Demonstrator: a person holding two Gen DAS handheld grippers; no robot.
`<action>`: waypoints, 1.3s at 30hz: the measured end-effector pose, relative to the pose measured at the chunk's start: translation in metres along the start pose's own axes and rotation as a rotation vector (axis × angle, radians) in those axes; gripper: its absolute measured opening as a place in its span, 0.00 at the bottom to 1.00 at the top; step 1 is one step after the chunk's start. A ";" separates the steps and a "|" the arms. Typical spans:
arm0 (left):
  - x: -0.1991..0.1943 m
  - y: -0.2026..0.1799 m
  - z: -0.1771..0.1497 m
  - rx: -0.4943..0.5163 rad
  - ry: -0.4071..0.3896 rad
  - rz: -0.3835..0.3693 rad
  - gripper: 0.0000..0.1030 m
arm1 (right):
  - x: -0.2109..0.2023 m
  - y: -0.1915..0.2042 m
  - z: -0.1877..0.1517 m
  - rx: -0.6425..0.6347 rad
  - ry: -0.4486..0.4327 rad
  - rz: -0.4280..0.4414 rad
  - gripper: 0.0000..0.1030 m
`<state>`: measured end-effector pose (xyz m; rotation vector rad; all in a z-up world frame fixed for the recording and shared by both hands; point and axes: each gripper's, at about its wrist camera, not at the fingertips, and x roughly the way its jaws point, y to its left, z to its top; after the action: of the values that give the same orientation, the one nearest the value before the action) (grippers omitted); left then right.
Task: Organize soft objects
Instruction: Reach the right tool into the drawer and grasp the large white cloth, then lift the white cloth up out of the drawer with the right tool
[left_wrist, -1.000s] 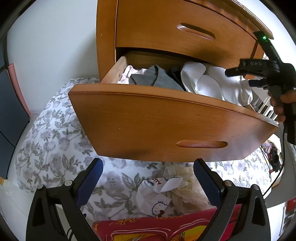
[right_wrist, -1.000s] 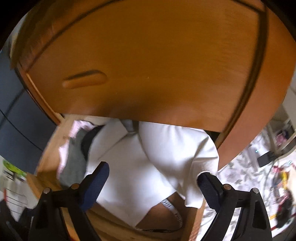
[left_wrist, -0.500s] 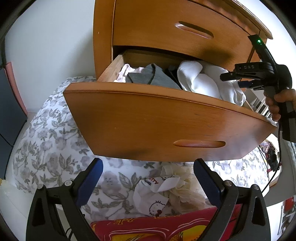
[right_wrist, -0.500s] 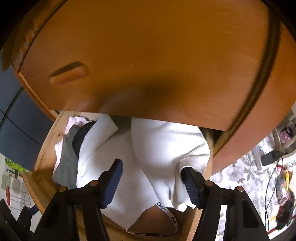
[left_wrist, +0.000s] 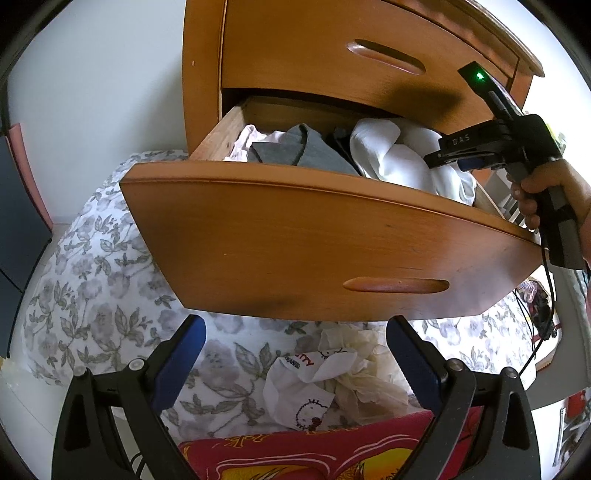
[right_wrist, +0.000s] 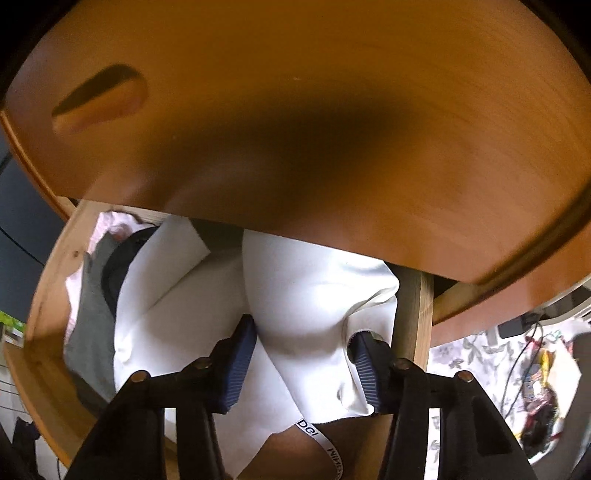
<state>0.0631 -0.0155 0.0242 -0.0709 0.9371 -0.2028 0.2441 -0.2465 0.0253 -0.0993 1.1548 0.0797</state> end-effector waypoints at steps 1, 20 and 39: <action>0.000 0.000 0.000 -0.001 0.001 -0.001 0.95 | 0.001 0.003 0.000 -0.011 0.002 -0.009 0.51; 0.001 0.001 0.000 -0.014 0.004 0.000 0.95 | -0.045 0.000 -0.028 -0.016 -0.020 0.026 0.18; -0.002 -0.003 0.000 -0.005 -0.005 0.037 0.95 | -0.136 0.006 -0.063 0.029 -0.195 0.182 0.16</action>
<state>0.0614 -0.0176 0.0261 -0.0584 0.9331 -0.1661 0.1317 -0.2495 0.1249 0.0393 0.9674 0.2290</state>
